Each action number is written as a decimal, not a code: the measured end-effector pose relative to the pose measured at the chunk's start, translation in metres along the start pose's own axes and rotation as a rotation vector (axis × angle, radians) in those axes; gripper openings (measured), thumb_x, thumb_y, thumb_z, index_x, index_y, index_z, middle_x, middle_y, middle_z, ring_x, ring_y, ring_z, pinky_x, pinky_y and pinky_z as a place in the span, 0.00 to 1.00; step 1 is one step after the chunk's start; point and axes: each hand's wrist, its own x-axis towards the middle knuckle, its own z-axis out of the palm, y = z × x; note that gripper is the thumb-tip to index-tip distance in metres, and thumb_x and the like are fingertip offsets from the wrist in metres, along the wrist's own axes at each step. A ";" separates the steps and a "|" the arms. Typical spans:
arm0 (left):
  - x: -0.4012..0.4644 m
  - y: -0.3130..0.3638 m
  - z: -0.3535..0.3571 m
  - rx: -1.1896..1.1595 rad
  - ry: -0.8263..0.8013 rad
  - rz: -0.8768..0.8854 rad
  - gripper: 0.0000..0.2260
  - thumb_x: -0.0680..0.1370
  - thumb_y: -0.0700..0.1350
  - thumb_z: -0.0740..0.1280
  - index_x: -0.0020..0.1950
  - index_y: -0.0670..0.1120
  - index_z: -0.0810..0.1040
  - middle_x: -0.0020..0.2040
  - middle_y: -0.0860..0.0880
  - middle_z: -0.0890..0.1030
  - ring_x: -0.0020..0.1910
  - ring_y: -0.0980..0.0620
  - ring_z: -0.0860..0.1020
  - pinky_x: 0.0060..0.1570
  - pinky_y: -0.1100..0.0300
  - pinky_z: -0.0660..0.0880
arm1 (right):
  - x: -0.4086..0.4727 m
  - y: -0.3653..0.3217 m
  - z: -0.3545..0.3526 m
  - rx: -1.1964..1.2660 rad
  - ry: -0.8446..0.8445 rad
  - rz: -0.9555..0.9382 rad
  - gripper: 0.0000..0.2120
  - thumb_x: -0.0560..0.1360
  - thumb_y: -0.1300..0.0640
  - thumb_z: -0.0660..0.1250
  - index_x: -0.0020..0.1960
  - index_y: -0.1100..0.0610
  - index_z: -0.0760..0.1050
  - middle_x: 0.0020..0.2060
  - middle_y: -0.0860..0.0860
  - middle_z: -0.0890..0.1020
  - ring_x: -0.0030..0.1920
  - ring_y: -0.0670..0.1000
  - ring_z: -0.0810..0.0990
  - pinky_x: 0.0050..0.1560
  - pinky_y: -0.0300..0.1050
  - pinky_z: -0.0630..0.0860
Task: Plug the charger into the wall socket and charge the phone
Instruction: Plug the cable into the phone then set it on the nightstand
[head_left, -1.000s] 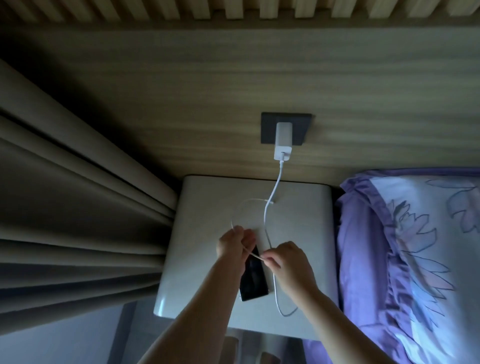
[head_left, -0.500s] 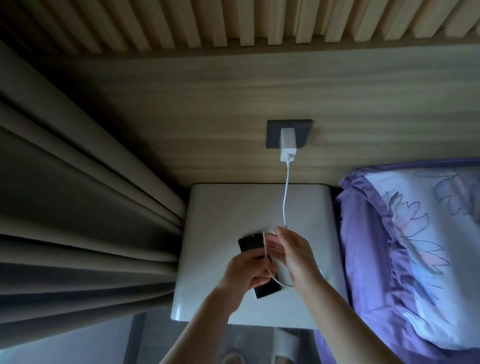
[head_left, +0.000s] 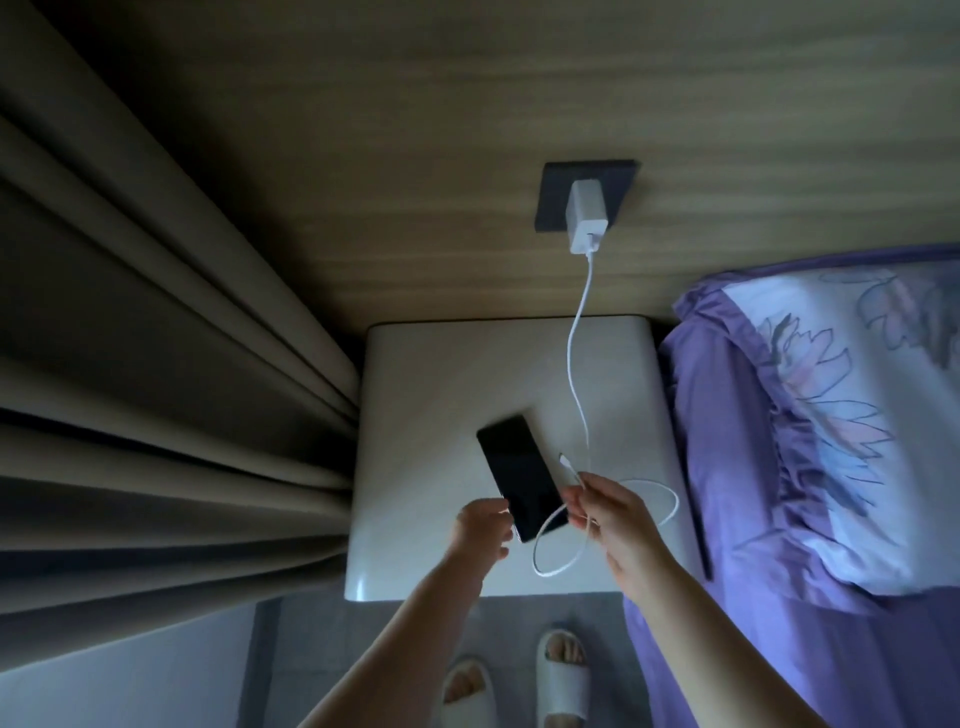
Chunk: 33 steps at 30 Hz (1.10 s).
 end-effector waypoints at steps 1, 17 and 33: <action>0.006 -0.005 0.001 -0.002 0.033 -0.012 0.11 0.77 0.32 0.60 0.42 0.46 0.76 0.35 0.45 0.75 0.34 0.50 0.72 0.34 0.60 0.68 | 0.000 0.007 -0.002 -0.032 -0.015 0.000 0.08 0.78 0.70 0.58 0.51 0.64 0.75 0.37 0.55 0.78 0.36 0.50 0.76 0.38 0.37 0.76; 0.066 -0.003 0.031 -0.231 0.124 -0.101 0.12 0.80 0.40 0.60 0.36 0.43 0.70 0.33 0.46 0.70 0.31 0.51 0.68 0.33 0.60 0.63 | 0.064 0.026 0.019 -0.488 0.025 -0.085 0.07 0.81 0.55 0.58 0.47 0.59 0.67 0.36 0.50 0.72 0.47 0.59 0.77 0.57 0.63 0.76; 0.041 0.027 0.011 -0.195 0.367 0.190 0.05 0.76 0.36 0.62 0.45 0.42 0.77 0.37 0.43 0.80 0.37 0.45 0.76 0.35 0.60 0.72 | 0.036 0.006 -0.009 -0.884 0.008 -0.533 0.07 0.77 0.57 0.60 0.45 0.58 0.74 0.37 0.57 0.86 0.41 0.58 0.83 0.41 0.52 0.79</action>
